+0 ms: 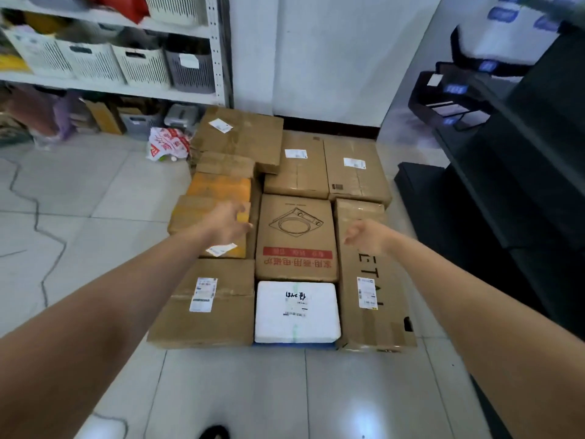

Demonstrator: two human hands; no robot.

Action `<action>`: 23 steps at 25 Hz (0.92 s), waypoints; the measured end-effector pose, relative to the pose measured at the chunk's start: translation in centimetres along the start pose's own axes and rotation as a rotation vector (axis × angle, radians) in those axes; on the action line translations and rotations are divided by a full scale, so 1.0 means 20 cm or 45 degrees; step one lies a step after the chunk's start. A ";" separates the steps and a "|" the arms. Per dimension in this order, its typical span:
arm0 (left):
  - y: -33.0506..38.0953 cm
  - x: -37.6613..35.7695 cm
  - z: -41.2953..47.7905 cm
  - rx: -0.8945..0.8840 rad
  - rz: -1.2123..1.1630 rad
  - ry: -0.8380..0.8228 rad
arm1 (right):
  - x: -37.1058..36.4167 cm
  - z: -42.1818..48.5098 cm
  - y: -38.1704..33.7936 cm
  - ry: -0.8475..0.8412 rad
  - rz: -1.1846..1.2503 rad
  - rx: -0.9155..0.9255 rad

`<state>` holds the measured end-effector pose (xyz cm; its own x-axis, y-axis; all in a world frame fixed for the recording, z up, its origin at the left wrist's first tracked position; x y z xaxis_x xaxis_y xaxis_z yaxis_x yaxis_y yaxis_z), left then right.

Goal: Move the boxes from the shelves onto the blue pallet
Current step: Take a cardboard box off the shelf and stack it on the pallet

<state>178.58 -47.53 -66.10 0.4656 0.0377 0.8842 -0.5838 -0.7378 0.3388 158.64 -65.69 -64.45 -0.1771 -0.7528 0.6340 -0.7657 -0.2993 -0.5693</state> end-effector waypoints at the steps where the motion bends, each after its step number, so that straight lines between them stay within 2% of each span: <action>1: -0.06 -0.09 0.04 0.016 0.043 -0.002 | -0.09 0.07 0.07 -0.023 0.006 0.001; 4: -0.33 -0.65 0.15 0.086 0.190 0.009 | -0.46 0.41 0.33 -0.014 -0.021 0.050; 8: -0.74 -1.45 0.35 0.345 0.256 -0.022 | -1.08 0.89 0.84 0.006 -0.085 0.099; 11: -0.95 -2.11 0.50 0.471 0.255 -0.167 | -1.53 1.19 1.29 -0.065 -0.269 -0.064; 13: -1.04 -2.42 0.62 0.523 0.254 -0.193 | -1.74 1.36 1.53 -0.080 -0.298 -0.179; 17: -1.08 -2.65 0.68 0.534 0.327 -0.132 | -2.01 1.53 1.82 -0.078 -0.172 -0.285; 21: -1.09 -2.64 0.66 0.544 0.319 -0.175 | -2.08 1.50 1.84 -0.143 -0.178 -0.244; 23: -1.07 -2.65 0.67 0.479 0.357 -0.169 | -2.06 1.49 1.81 -0.158 -0.118 -0.215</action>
<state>175.41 -42.79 -124.50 0.4200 -0.2659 0.8677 -0.4292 -0.9006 -0.0683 156.59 -62.92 -126.76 -0.0317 -0.7959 0.6046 -0.8696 -0.2763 -0.4093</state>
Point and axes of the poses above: each hand's wrist, its own z-axis towards the middle knuckle, its own x-axis out of the back of the hand, y = z × x, the point moved 9 cm from there along z, towards the middle knuckle, and after that the axes turned 14 degrees about z, right-handed, at the moved point
